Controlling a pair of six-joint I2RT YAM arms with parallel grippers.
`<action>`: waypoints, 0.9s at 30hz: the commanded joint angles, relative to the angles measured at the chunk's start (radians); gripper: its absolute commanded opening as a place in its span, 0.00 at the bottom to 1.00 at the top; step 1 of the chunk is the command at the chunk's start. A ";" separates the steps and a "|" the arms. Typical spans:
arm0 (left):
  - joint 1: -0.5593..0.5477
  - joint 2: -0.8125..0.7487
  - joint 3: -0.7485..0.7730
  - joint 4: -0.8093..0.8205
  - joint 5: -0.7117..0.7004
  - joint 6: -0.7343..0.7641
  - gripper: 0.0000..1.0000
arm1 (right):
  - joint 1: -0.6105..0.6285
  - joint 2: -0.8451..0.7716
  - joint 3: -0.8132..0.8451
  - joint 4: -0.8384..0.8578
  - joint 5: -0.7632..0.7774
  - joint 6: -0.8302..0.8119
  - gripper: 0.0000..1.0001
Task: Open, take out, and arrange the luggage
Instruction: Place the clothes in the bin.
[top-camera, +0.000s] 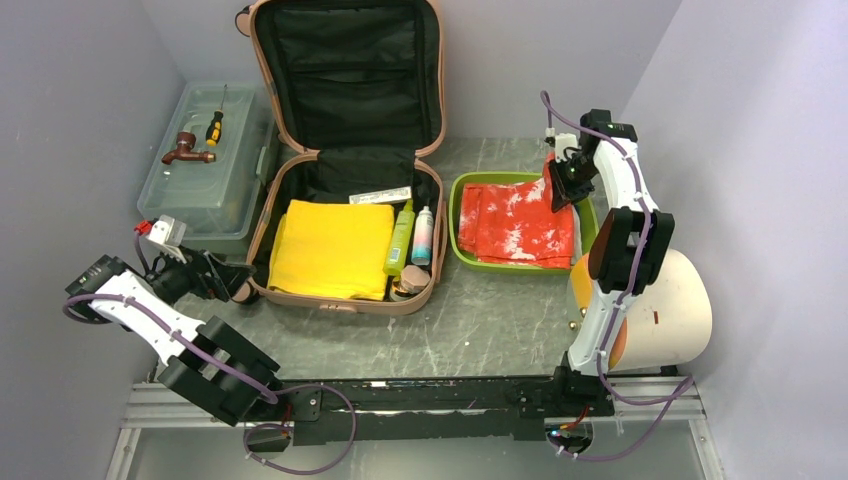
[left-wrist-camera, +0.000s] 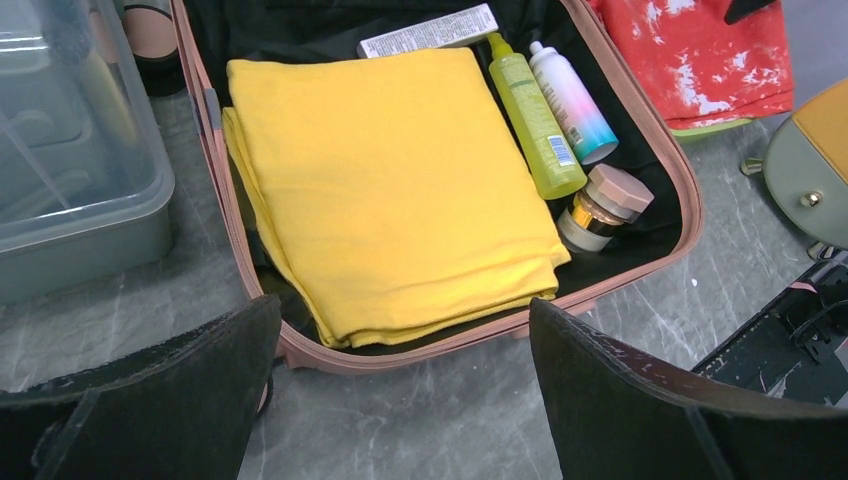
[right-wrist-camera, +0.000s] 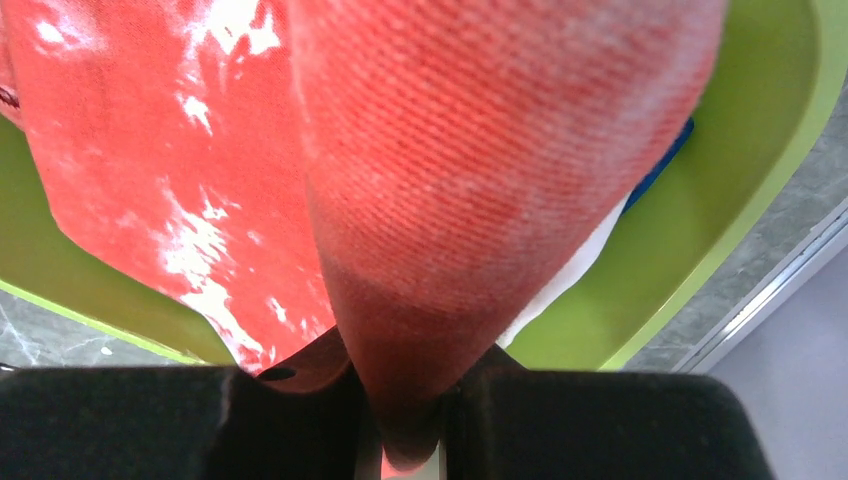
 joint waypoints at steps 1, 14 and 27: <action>0.008 -0.008 0.018 -0.106 0.082 0.095 1.00 | -0.013 -0.021 0.045 0.000 0.058 -0.041 0.00; 0.027 -0.009 0.018 -0.130 0.087 0.125 1.00 | -0.025 -0.040 0.014 0.049 0.110 -0.040 0.00; 0.029 0.002 0.021 -0.136 0.087 0.132 1.00 | 0.029 -0.252 -0.071 0.294 0.363 -0.005 1.00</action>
